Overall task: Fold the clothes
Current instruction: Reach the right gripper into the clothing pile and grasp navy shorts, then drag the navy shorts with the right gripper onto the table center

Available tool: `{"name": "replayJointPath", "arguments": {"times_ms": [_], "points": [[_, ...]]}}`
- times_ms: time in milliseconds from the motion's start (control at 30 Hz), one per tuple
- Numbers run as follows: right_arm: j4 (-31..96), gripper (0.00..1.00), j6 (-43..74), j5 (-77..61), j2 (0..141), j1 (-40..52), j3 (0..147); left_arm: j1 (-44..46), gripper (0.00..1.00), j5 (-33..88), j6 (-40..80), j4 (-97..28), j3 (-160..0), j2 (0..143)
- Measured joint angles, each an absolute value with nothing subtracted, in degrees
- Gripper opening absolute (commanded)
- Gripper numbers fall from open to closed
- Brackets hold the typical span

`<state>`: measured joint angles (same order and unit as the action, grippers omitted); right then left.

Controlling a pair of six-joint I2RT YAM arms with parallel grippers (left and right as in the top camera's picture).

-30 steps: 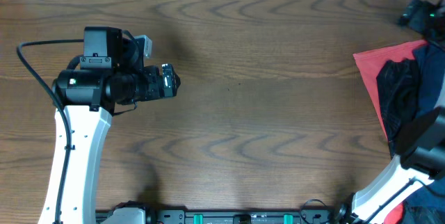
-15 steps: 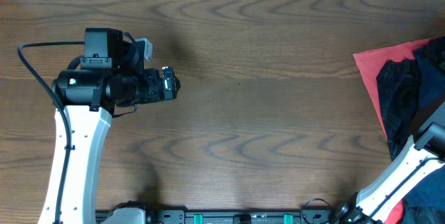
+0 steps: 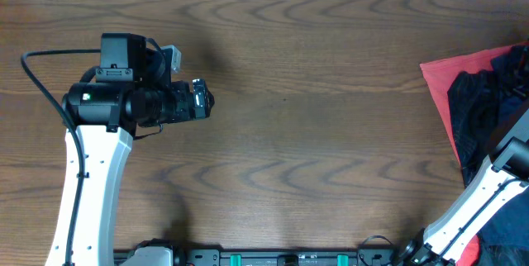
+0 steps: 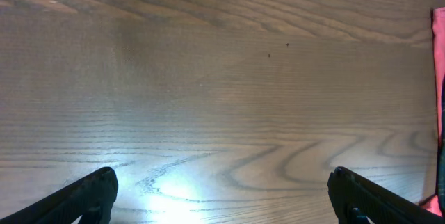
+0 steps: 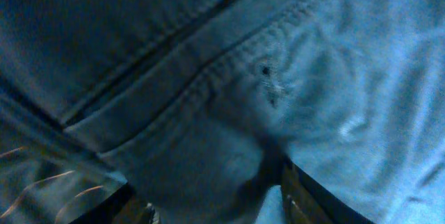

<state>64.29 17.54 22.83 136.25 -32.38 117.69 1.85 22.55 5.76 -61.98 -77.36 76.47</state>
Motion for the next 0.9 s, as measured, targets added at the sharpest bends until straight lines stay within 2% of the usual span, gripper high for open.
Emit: {"name": "replayJointPath", "arguments": {"times_ms": [67,100,167,267,300,600,767,900], "points": [[64.69,0.51,17.85,23.83,136.27,-32.40,117.69,1.85,0.98,22.55,5.76,-61.98,-77.36,76.47],[64.86,0.47,18.02,24.21,136.27,-32.40,117.69,1.85,0.98,22.55,5.76,-61.98,-77.36,76.47],[65.04,0.34,18.22,24.53,136.27,-32.38,117.69,1.85,0.98,22.55,5.76,-61.98,-77.36,76.47],[65.17,0.04,18.72,24.51,136.25,-32.38,117.69,1.85,0.98,22.55,5.76,-61.98,-77.36,76.47],[65.19,0.01,18.61,24.36,136.27,-32.40,117.69,1.85,0.98,22.55,5.76,-61.98,-77.36,76.47],[65.56,0.01,18.96,18.96,132.46,-32.77,117.97,1.85,0.98,22.55,5.67,-63.13,-77.36,76.44],[66.08,0.01,18.63,9.74,120.27,-32.45,118.02,1.83,0.98,22.50,5.50,-63.90,-77.41,75.57],[67.05,0.01,18.50,4.67,110.06,-27.16,119.04,1.83,0.98,20.97,5.48,-63.96,-77.95,72.71]]}}
